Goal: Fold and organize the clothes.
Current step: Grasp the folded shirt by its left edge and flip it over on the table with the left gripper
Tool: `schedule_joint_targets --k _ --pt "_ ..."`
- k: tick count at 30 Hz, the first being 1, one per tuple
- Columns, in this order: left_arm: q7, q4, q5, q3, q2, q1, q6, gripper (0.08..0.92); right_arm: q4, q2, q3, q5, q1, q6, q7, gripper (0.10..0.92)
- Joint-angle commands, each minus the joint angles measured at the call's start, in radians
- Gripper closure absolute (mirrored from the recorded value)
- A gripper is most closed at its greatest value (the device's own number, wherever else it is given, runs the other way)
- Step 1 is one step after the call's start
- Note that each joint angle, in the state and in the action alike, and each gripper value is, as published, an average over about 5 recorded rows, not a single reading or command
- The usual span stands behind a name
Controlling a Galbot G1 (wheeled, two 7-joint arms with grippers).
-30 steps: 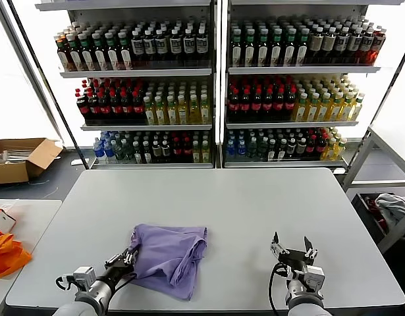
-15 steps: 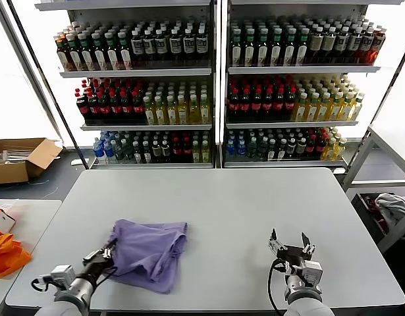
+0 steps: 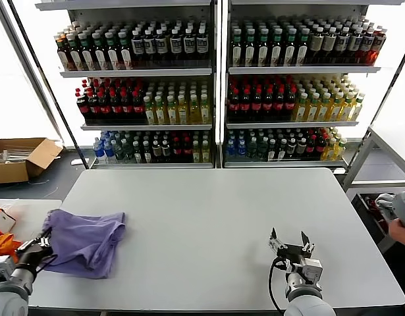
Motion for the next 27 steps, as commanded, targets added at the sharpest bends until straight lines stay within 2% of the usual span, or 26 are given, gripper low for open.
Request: schedule_joint_targets --k 1,7,10,13,15,19,23,27 --pt "-0.012 -0.004 0.08 -0.028 0.018 -0.004 -0.024 0.888 -0.004 0.002 0.009 -0.001 -0.002 0.001 0.002 0.203" --pt "-0.031 -0.253 0.172 0.141 -0.108 0.016 -0.039 0.888 -0.002 0.025 0.025 -0.035 -0.023 0.004 0.001 0.203" --pt "-0.05 -0.392 0.239 0.32 -0.165 -0.004 -0.015 0.888 0.016 0.031 0.031 -0.055 -0.04 0.015 -0.014 0.203" --pt "-0.066 -0.446 0.368 0.555 -0.223 -0.044 0.013 0.888 0.046 0.037 0.035 -0.068 -0.049 0.033 -0.04 0.203" --pt "-0.073 -0.401 0.464 0.706 -0.255 -0.062 0.015 0.888 0.064 0.043 0.034 -0.082 -0.055 0.039 -0.05 0.203" --pt "-0.108 -0.161 0.61 0.896 -0.342 -0.103 -0.009 0.888 0.081 0.046 0.03 -0.108 -0.062 0.043 -0.06 0.203" --pt "-0.146 0.063 0.669 0.946 -0.452 -0.167 -0.021 0.888 0.087 0.046 0.021 -0.125 -0.062 0.041 -0.066 0.203" --pt "-0.15 0.156 0.671 0.94 -0.5 -0.213 -0.021 0.888 0.092 0.053 0.011 -0.138 -0.067 0.035 -0.064 0.203"
